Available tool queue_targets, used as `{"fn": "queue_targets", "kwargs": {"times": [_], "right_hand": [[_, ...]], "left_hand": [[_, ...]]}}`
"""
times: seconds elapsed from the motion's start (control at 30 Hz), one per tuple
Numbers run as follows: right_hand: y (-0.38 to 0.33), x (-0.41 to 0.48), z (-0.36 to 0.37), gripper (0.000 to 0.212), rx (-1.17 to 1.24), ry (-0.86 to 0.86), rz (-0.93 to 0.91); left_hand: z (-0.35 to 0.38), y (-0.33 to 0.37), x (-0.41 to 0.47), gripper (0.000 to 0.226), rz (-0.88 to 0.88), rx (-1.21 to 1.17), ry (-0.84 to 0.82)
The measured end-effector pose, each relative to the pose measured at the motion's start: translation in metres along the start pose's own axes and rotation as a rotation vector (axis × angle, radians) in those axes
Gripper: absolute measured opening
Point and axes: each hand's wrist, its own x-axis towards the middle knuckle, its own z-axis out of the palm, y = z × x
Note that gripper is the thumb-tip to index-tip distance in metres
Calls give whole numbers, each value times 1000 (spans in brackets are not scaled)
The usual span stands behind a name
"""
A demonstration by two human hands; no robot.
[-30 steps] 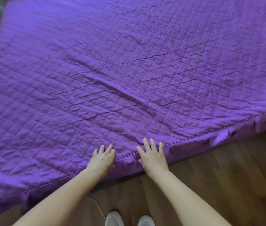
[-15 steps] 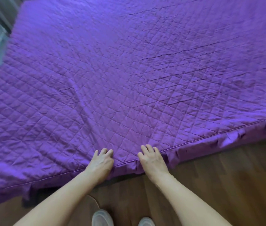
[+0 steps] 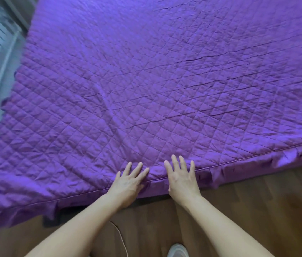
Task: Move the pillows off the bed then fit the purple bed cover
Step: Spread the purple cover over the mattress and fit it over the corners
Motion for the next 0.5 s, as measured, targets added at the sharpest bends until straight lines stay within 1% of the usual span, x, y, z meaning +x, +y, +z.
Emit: {"fn": "queue_targets", "kwargs": {"times": [0.03,0.07,0.1,0.13,0.2,0.27,0.33,0.4,0.43,0.47,0.5], "right_hand": [[-8,1,0,86,9,9,0],[-26,2,5,87,3,38,-29],[-35,2,10,83,5,66,-62],[-48,1,14,78,7,88,-91],[-84,0,21,73,25,123,-140],[-128,-2,26,72,30,128,-155],[-168,-3,30,73,19,102,-155],[-212,-2,30,73,25,113,-114],[-227,-2,30,72,31,107,-88],[-242,-1,29,71,36,103,-65],[-262,0,29,71,38,110,-44]], "left_hand": [[-1,-8,0,54,42,-6,41],[3,-25,-4,57,73,-21,85],[4,-36,-4,56,71,-39,114],[7,-49,-8,51,47,-51,124],[15,-84,-22,49,13,-27,156],[26,-131,-45,53,-26,43,144],[42,-179,-67,65,-42,61,131],[60,-226,-94,78,2,91,154],[67,-243,-103,79,57,99,171],[71,-256,-111,73,115,101,206],[75,-272,-121,62,147,113,229]]}}
